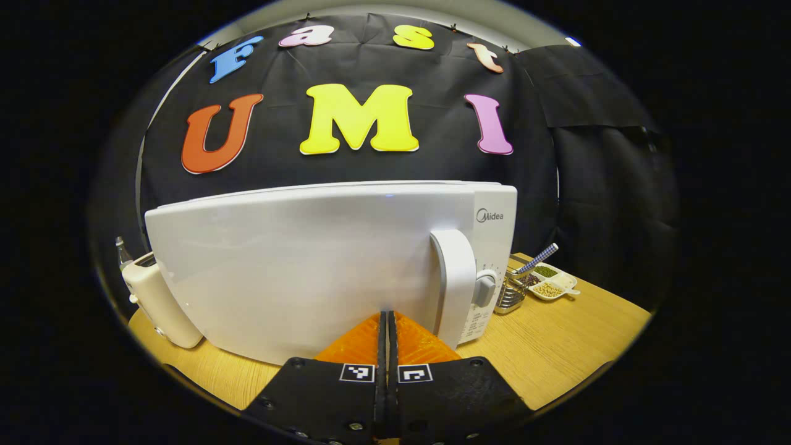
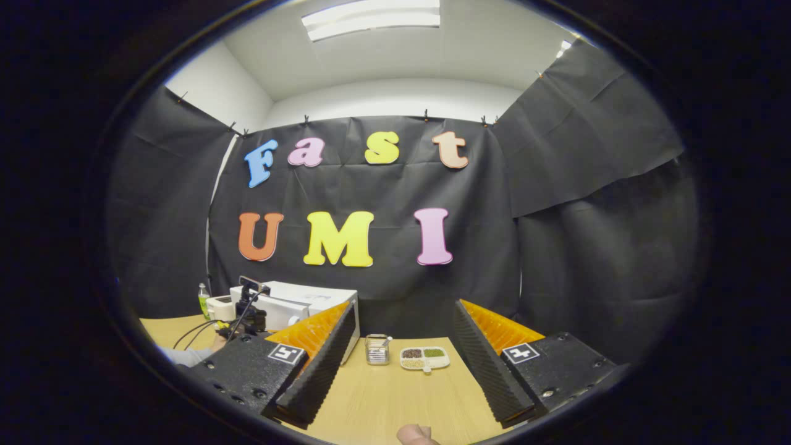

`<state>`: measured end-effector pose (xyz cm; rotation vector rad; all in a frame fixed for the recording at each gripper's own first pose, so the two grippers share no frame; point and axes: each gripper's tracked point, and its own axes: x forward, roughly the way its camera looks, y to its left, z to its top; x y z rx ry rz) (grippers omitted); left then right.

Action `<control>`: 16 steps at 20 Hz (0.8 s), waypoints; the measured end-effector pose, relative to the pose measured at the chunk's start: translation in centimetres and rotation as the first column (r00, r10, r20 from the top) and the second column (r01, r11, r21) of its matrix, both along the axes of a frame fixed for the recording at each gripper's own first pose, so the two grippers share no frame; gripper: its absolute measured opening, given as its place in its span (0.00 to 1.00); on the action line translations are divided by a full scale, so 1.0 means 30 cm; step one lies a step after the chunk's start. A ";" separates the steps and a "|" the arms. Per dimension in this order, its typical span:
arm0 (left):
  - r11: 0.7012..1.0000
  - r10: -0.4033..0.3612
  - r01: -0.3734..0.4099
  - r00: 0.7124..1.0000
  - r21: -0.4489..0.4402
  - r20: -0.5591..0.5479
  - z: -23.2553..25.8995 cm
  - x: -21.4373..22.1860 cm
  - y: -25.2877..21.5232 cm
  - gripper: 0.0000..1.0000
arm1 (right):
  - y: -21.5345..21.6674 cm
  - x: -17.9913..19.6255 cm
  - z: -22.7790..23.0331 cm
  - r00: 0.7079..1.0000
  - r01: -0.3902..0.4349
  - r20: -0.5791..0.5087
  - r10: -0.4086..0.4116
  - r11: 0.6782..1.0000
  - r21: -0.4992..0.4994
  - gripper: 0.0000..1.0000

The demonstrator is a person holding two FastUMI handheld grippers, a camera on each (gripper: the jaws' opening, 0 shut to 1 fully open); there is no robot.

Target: Open the microwave oven with the left hand, put the food in, and close the microwave oven.

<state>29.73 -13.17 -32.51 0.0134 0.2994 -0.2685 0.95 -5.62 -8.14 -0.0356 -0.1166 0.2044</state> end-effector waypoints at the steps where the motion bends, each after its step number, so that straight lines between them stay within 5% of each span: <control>1: 1.000 0.019 -0.019 1.000 -0.015 -0.011 0.002 0.016 0.002 0.00 | -0.006 -0.014 -0.003 1.000 0.002 -0.008 -0.002 1.000 -0.001 0.93; 3: 0.999 0.036 -0.036 0.999 -0.036 -0.014 0.012 0.035 -0.013 0.00 | -0.019 -0.038 0.006 1.000 0.011 -0.001 -0.011 1.000 -0.001 1.00; 4: 0.999 0.031 -0.032 0.999 -0.025 -0.027 0.003 0.033 -0.017 0.00 | -0.027 -0.050 0.010 1.000 0.017 -0.003 -0.017 1.000 0.000 0.92; 11: 0.994 0.098 -0.092 0.987 0.054 -0.127 -0.058 -0.029 0.088 0.00 | -0.041 -0.123 -0.028 0.999 0.017 -0.043 -0.016 0.999 0.033 1.00; 16: 0.991 0.124 -0.122 0.991 0.059 -0.046 0.100 -0.204 0.179 0.00 | 0.007 -0.144 -0.095 0.992 -0.026 -0.121 0.035 0.996 0.081 1.00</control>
